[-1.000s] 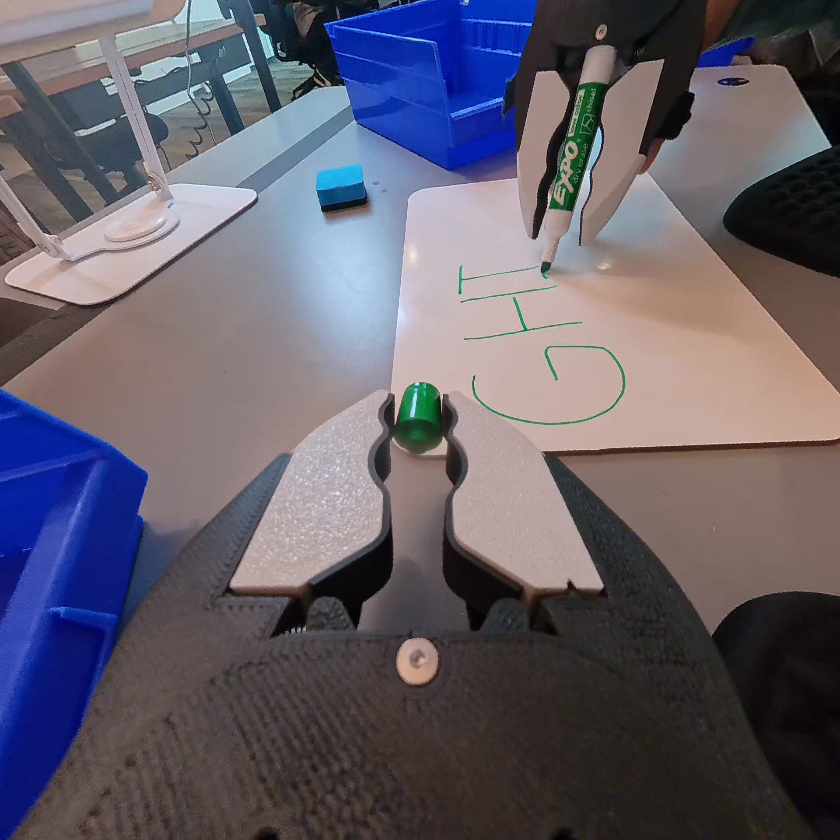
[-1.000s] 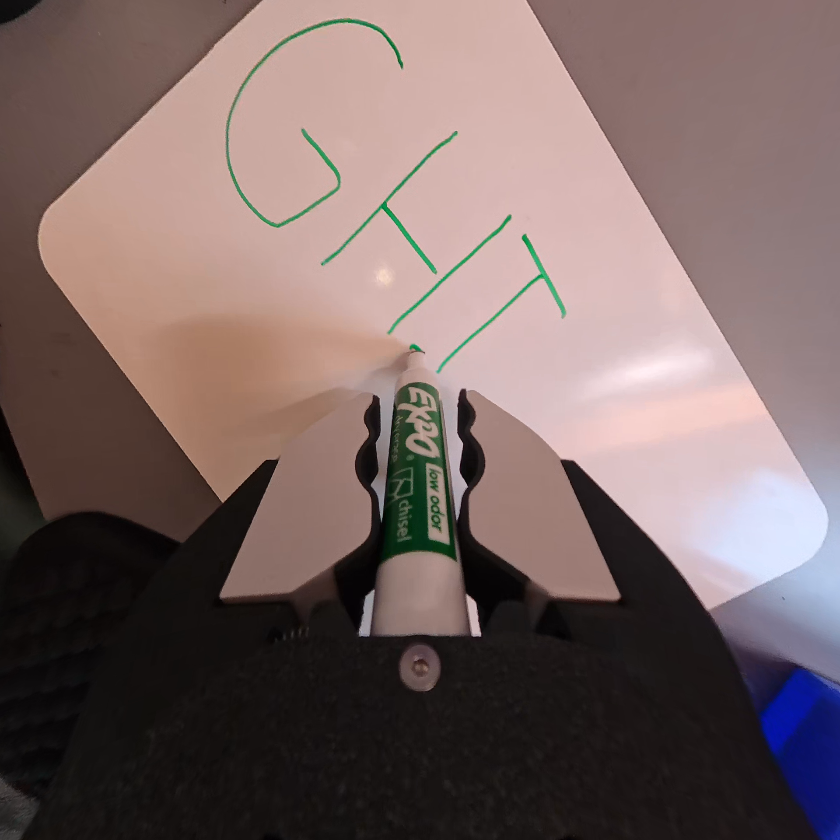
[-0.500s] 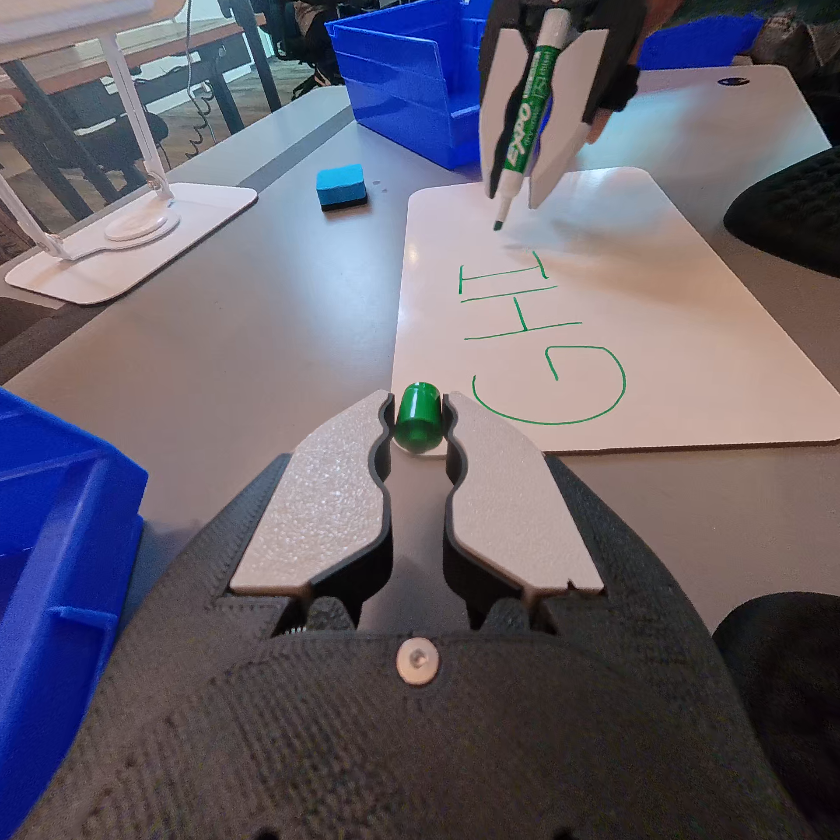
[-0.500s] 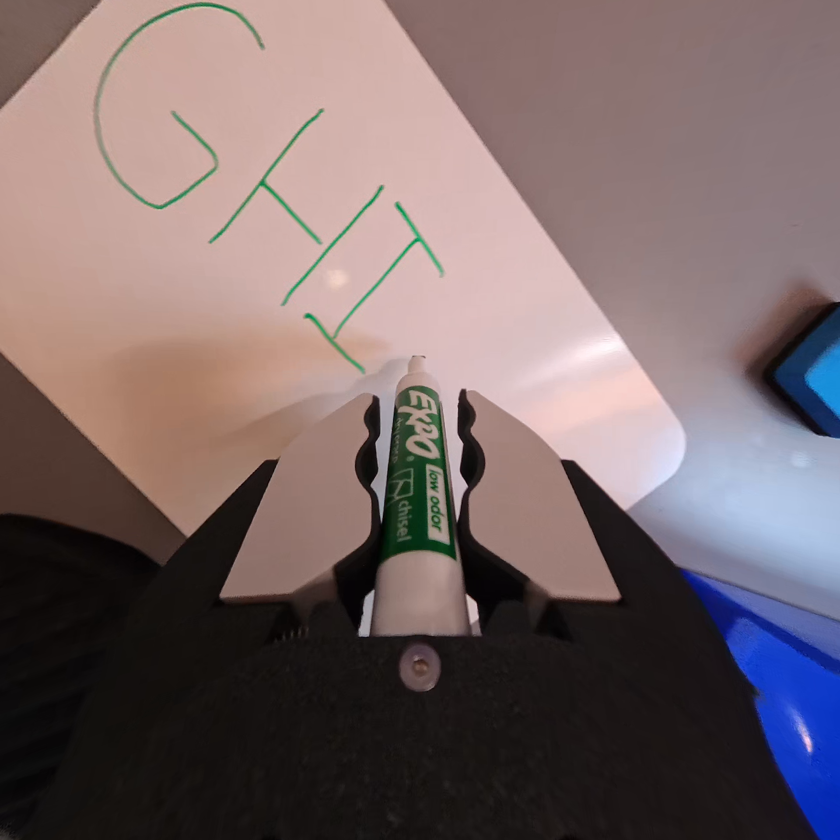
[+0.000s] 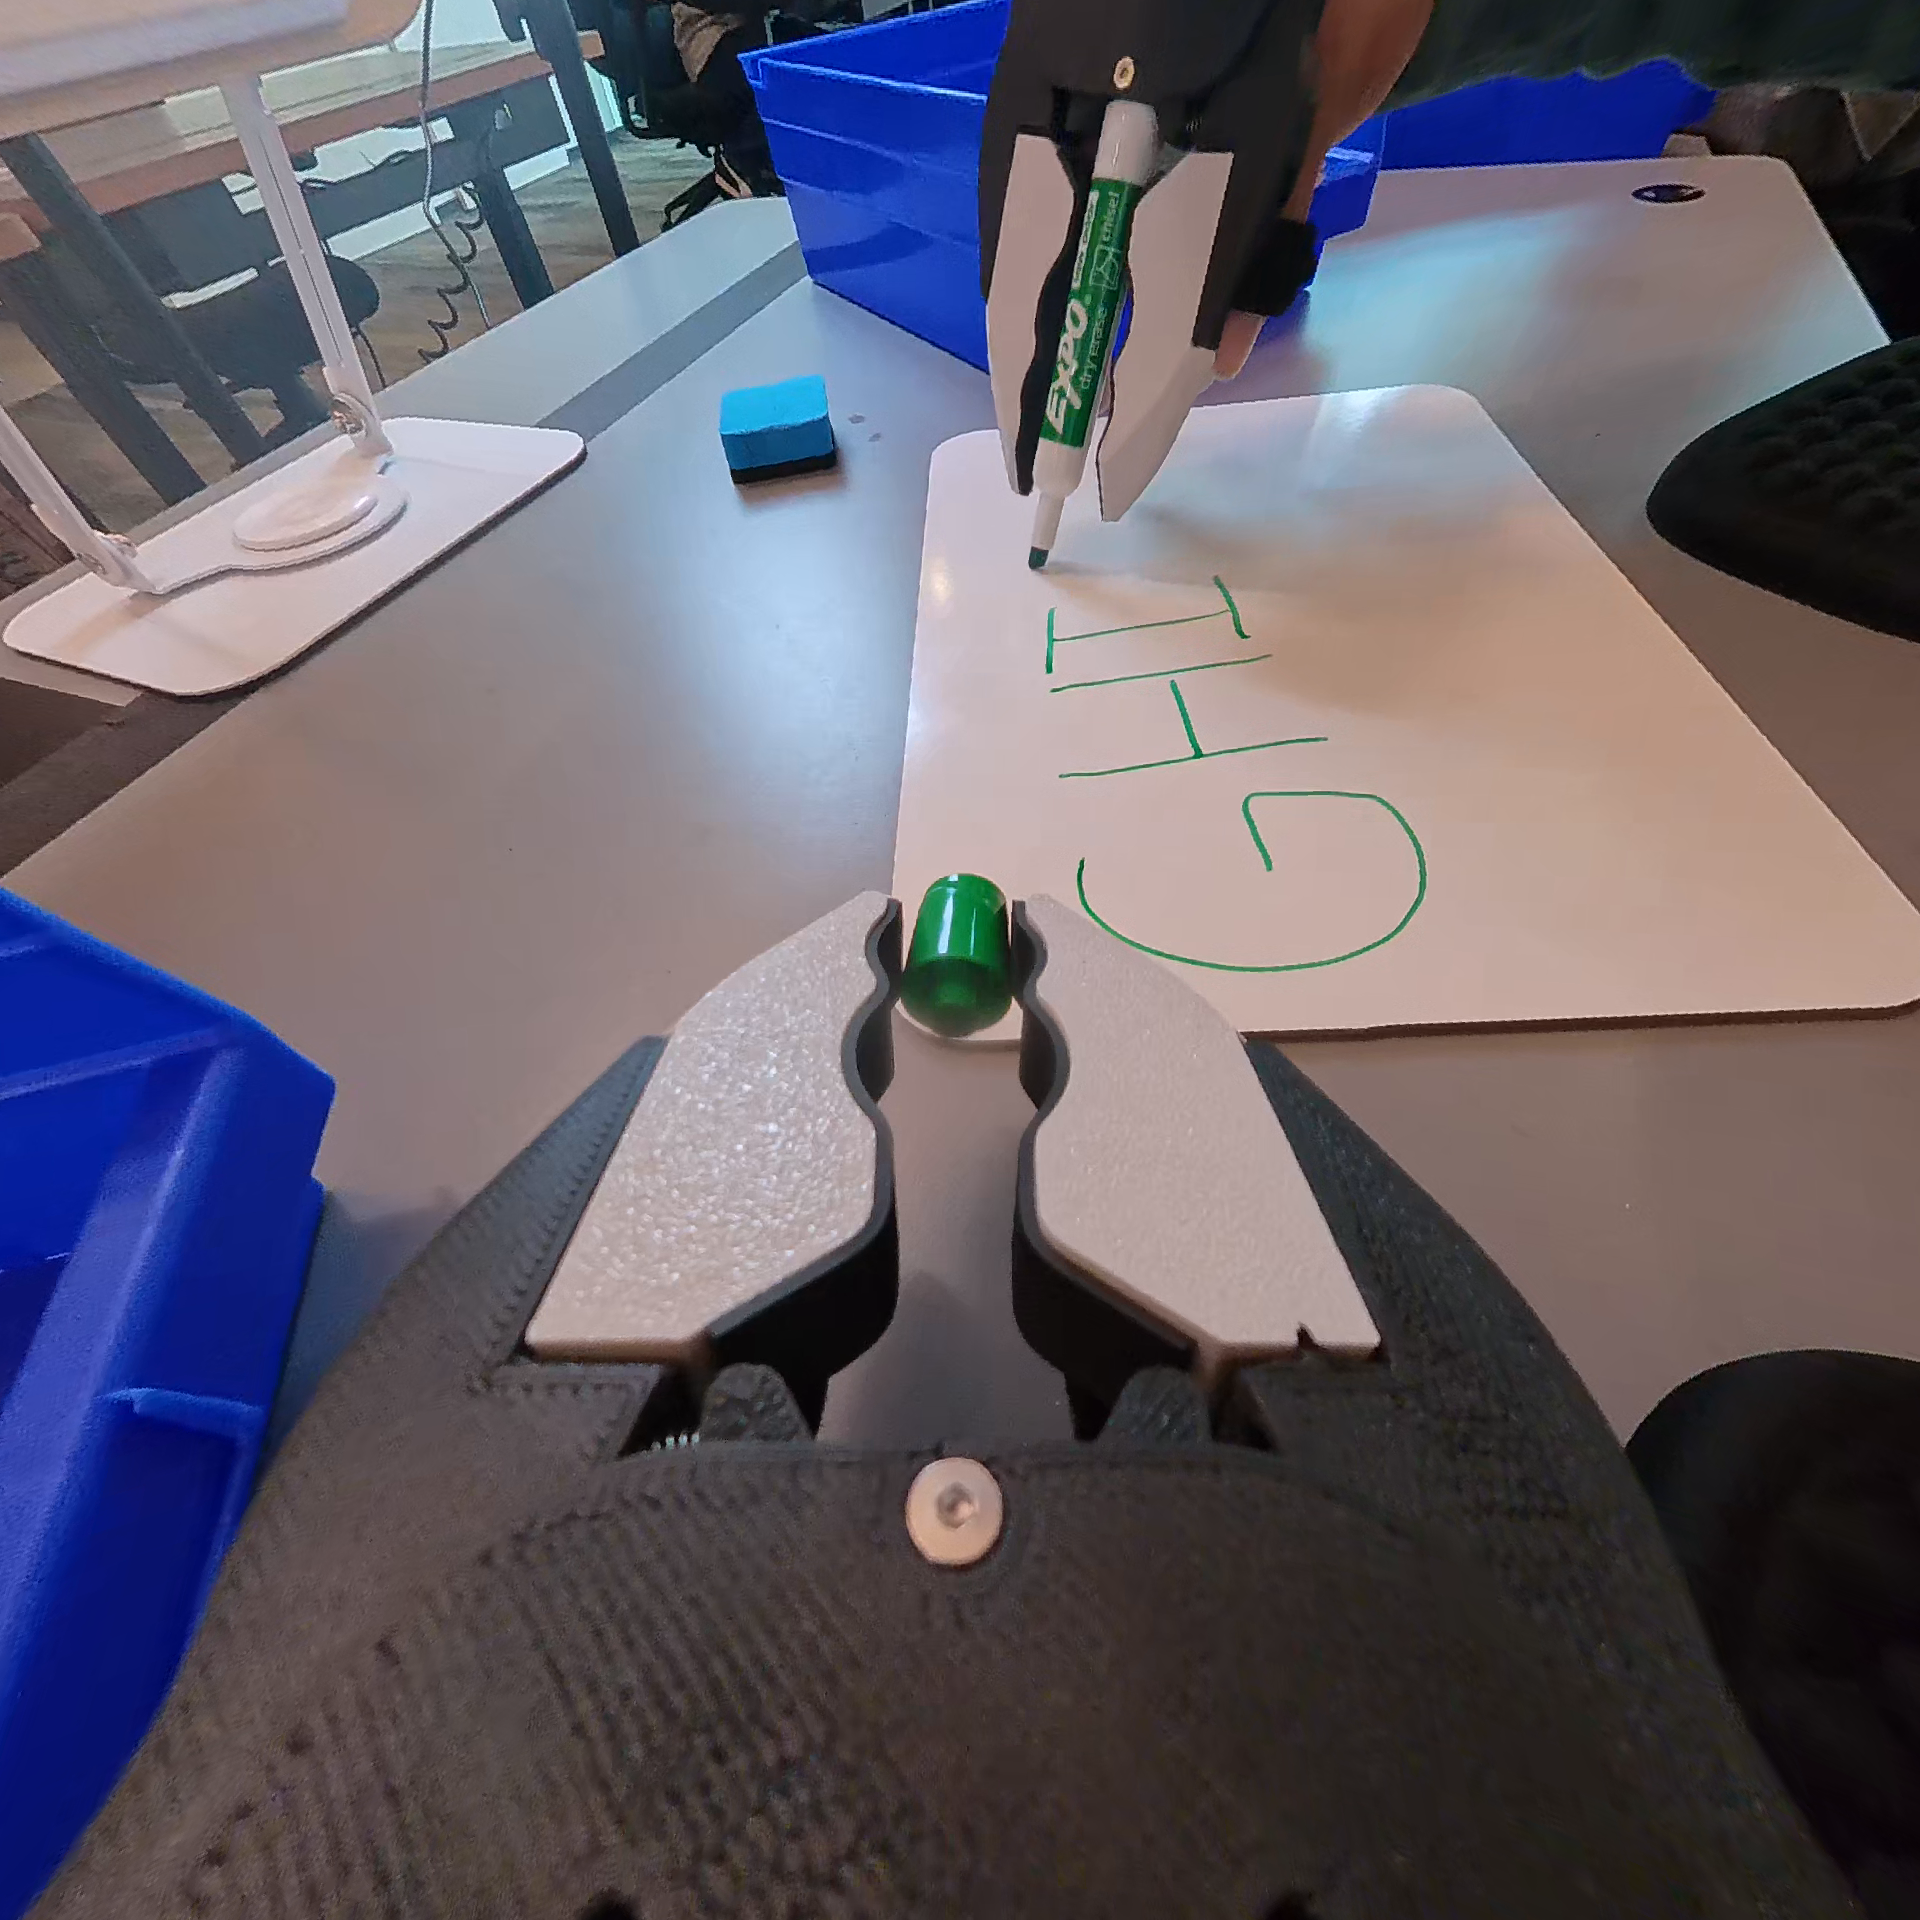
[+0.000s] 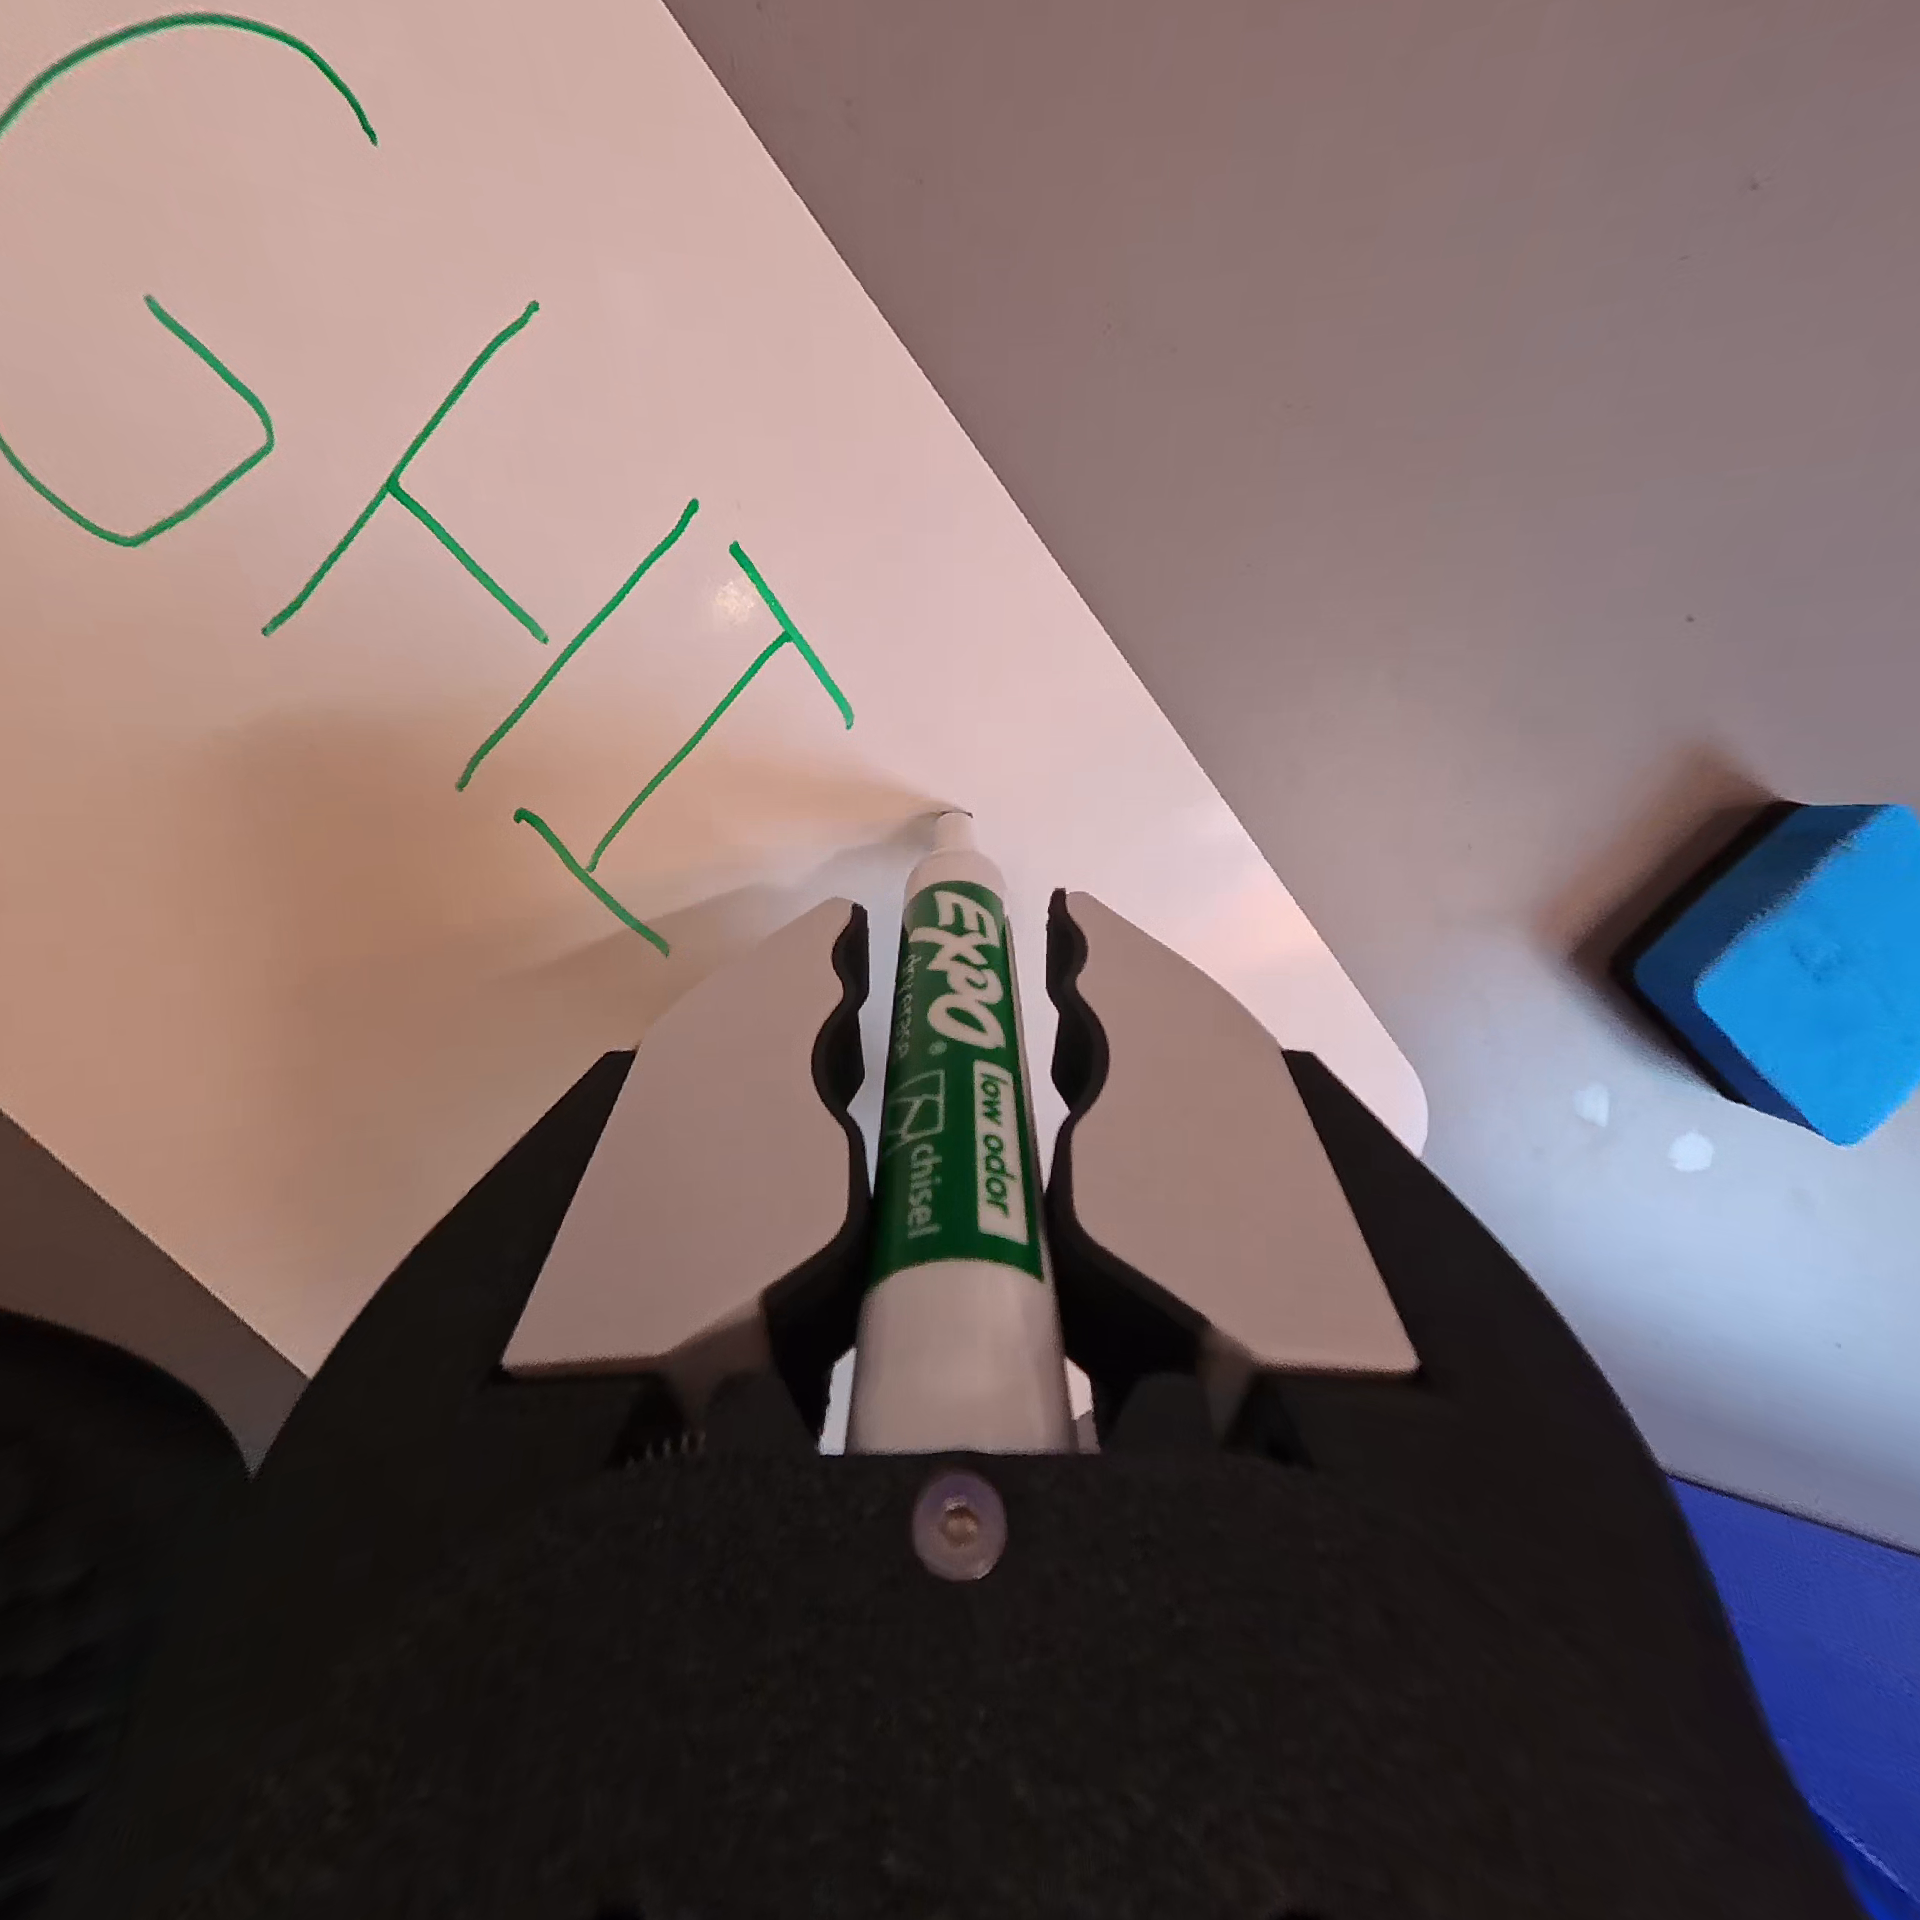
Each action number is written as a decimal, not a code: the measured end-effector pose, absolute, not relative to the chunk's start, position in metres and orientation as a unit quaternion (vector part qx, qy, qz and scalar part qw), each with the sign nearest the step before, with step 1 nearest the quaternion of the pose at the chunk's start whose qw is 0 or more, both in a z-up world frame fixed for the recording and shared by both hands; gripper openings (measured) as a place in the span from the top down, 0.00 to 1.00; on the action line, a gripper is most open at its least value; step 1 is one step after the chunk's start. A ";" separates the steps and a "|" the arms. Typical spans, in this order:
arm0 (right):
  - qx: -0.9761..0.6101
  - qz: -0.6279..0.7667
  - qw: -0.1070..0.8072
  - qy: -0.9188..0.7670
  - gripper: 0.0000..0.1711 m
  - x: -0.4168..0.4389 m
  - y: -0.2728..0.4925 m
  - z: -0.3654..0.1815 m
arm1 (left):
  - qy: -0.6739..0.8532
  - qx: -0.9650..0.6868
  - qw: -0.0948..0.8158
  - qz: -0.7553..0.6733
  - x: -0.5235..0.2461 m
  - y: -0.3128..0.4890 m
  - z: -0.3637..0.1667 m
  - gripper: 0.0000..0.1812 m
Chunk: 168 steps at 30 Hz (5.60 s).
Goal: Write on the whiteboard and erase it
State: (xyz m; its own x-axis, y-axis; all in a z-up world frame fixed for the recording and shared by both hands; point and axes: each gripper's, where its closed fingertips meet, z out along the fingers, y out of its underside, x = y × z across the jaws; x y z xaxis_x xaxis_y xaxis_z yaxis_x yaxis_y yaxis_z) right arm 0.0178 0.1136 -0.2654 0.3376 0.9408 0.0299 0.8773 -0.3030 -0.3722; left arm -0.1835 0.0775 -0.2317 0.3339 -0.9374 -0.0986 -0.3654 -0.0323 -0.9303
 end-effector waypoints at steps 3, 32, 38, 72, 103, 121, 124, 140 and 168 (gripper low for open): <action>-0.803 0.094 0.159 -0.567 0.80 0.022 0.112 -0.266 | 0.497 -0.656 0.487 -0.294 -0.184 0.078 -0.232 0.89; -0.798 0.135 0.187 -0.557 0.80 0.010 0.094 -0.256 | 0.498 -0.656 0.487 -0.291 -0.183 0.077 -0.232 0.89; -0.788 0.140 0.179 -0.572 0.80 -0.008 0.105 -0.263 | 0.498 -0.656 0.486 -0.293 -0.184 0.077 -0.232 0.89; -0.810 0.052 0.182 -0.555 0.81 0.061 0.130 -0.261 | 0.495 -0.658 0.486 -0.292 -0.185 0.075 -0.232 0.89; -0.828 0.037 0.168 -0.533 0.81 0.089 0.120 -0.265 | 0.495 -0.658 0.485 -0.293 -0.184 0.077 -0.232 0.89; -0.838 0.041 0.145 -0.524 0.81 0.112 0.079 -0.265 | 0.496 -0.659 0.485 -0.291 -0.184 0.077 -0.233 0.89; -0.836 0.040 0.151 -0.526 0.81 0.109 0.081 -0.263 | 0.495 -0.659 0.485 -0.291 -0.185 0.077 -0.232 0.89; -0.833 0.035 0.179 -0.522 0.81 0.096 0.134 -0.258 | 0.493 -0.660 0.486 -0.293 -0.186 0.076 -0.232 0.89; -0.830 0.045 0.178 -0.527 0.80 0.093 0.137 -0.261 | 0.489 -0.662 0.486 -0.294 -0.188 0.075 -0.232 0.89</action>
